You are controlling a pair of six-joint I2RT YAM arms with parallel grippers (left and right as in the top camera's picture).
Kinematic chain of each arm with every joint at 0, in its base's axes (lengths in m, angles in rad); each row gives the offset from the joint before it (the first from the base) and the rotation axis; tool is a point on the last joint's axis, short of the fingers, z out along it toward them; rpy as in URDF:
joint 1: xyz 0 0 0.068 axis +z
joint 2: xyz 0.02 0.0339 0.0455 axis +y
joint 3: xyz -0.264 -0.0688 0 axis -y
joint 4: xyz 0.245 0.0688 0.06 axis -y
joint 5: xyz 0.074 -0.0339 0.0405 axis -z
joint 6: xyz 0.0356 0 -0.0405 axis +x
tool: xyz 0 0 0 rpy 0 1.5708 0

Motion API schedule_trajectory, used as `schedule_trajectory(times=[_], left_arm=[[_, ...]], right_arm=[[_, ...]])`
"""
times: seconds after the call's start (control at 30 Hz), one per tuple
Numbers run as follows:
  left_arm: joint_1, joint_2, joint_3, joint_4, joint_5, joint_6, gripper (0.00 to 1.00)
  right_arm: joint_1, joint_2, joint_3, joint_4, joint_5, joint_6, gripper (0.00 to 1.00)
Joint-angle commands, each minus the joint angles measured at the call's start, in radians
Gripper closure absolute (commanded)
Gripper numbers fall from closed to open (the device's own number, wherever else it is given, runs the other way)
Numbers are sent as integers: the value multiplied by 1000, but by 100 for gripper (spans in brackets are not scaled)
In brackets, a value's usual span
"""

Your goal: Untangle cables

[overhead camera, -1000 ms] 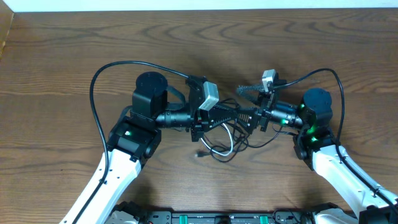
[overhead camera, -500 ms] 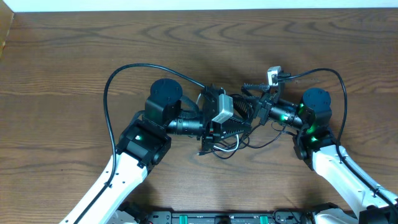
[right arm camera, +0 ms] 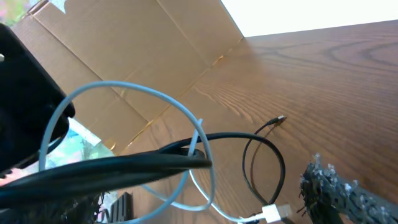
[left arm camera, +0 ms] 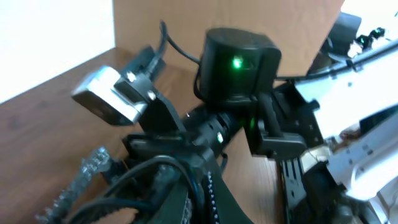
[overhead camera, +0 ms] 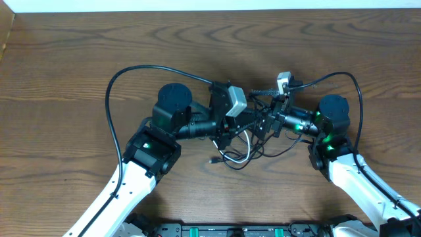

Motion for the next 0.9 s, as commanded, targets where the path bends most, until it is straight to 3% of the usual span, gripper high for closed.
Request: schedule_trajectory(times=[0.0,0.2,0.33,0.43,0.63,0.87], left_arm=[[-27,-13,15,42,-9,-105,92],[-131,-13,15,44,-9,-112,92],[-167,-13,15,40,-9,-112,92],[-169,-13,15,37,15,-172,92],[-153,-17,15,31,32,-172,92],[-8,-66,15,-47,32,-172,92]], right_arm=[[7,0,2,3,48,24,1],[7,0,2,2,176,188,1],[7,0,2,-16,209,217,1],[5,0,2,-170,341,218,1],[-25,0,2,-411,520,217,1],[-147,0,2,-655,558,193,1]])
